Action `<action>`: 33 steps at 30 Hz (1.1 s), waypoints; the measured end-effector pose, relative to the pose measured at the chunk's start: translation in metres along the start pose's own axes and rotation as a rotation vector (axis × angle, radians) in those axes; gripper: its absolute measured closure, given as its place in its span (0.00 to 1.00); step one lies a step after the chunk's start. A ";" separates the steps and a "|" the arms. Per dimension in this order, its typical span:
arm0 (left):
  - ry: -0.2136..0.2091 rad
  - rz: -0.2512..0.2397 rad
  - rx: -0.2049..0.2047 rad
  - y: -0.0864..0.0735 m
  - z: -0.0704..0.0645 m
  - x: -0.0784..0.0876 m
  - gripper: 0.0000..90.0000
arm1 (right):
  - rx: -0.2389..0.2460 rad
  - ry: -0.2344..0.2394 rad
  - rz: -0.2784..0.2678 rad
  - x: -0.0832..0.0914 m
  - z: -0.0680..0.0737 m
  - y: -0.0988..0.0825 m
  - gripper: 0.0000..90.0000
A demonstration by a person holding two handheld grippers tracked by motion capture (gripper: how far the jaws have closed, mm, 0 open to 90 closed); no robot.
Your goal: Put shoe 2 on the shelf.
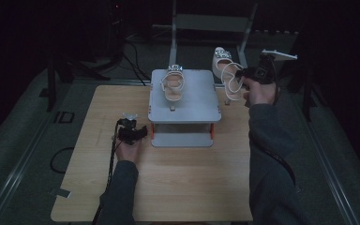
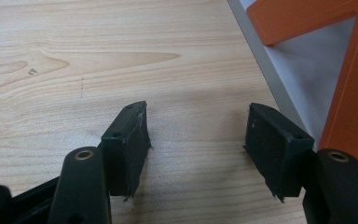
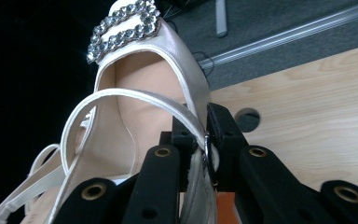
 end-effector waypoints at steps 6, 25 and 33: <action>-0.001 0.000 0.000 0.000 0.000 0.000 0.44 | 0.021 0.026 0.033 -0.009 0.026 -0.012 0.92; -0.007 -0.001 0.001 0.000 0.000 0.000 0.44 | 0.020 0.033 0.082 -0.032 0.056 -0.034 0.92; -0.010 -0.002 0.004 0.000 0.000 0.000 0.44 | 0.017 0.016 0.100 -0.038 0.060 -0.038 0.92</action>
Point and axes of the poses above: each handheld gripper's, and its own axes: x roughly backward along the jaws, y roughly out of its top, z roughly to its left, the point moved 9 cm from there along -x, roughly forward along the jaws, and after that the axes turned 13 degrees about -y, right-handed, at the moved point
